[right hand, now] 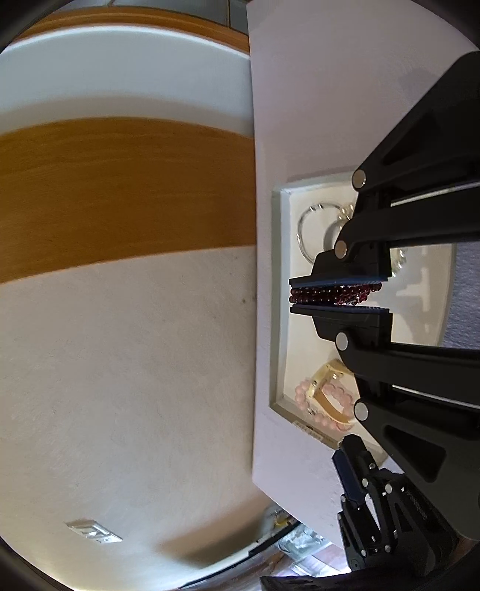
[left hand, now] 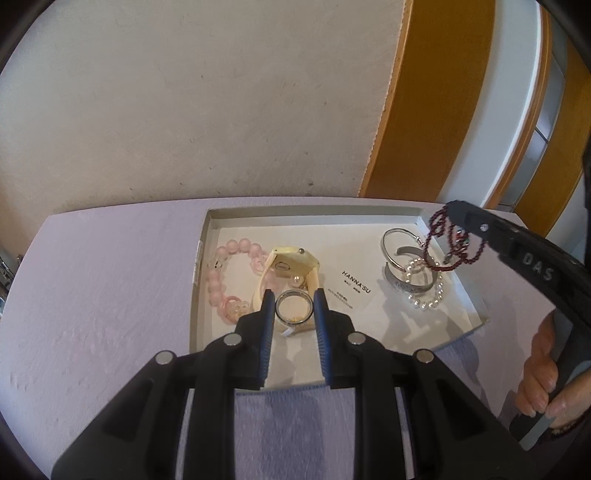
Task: Organize jewelry
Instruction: 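Carry the necklace into the tray and open the right tool while the left carries the ring, then lower the silver ring into the tray and open the left tool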
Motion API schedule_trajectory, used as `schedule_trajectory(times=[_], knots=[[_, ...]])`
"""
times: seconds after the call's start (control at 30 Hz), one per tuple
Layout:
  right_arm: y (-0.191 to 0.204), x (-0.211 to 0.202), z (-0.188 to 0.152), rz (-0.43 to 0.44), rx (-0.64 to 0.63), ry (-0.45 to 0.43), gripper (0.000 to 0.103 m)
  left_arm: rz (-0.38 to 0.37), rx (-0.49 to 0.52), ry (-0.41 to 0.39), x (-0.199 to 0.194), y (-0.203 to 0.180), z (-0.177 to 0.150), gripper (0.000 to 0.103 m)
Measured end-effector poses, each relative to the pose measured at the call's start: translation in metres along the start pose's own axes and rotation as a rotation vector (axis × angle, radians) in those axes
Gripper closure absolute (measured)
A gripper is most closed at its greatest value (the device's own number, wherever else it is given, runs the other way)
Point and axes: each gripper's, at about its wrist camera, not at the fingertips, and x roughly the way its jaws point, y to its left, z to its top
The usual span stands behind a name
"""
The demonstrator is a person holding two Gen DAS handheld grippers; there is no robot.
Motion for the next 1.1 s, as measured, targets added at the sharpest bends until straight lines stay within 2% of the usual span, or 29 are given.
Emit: schedule_trajectory(times=[0.27, 0.5, 0.53, 0.63, 0.67, 1.1], knots=[[0.009, 0.009, -0.003, -0.011, -0.027, -0.001, 0.094, 0.006, -0.002, 0.023, 0.016, 0.001, 0.001, 0.082], [0.004, 0.007, -0.003, 0.017, 0.004, -0.048, 0.094, 0.000, -0.007, 0.014, 0.019, -0.001, 0.008, 0.082], [0.002, 0.008, -0.003, 0.029, 0.014, -0.042, 0.091, 0.001, -0.004, 0.014, 0.019, -0.001, 0.009, 0.082], [-0.005, 0.013, -0.005, 0.054, 0.050, -0.021, 0.064, 0.005, -0.004, 0.014, 0.022, -0.001, 0.012, 0.082], [-0.007, 0.014, -0.005, 0.058, 0.060, -0.021, 0.062, 0.007, -0.004, 0.016, 0.023, -0.001, 0.012, 0.082], [-0.009, 0.010, -0.004, 0.047, 0.050, -0.022, 0.062, 0.014, -0.013, 0.039, 0.032, -0.002, 0.015, 0.082]])
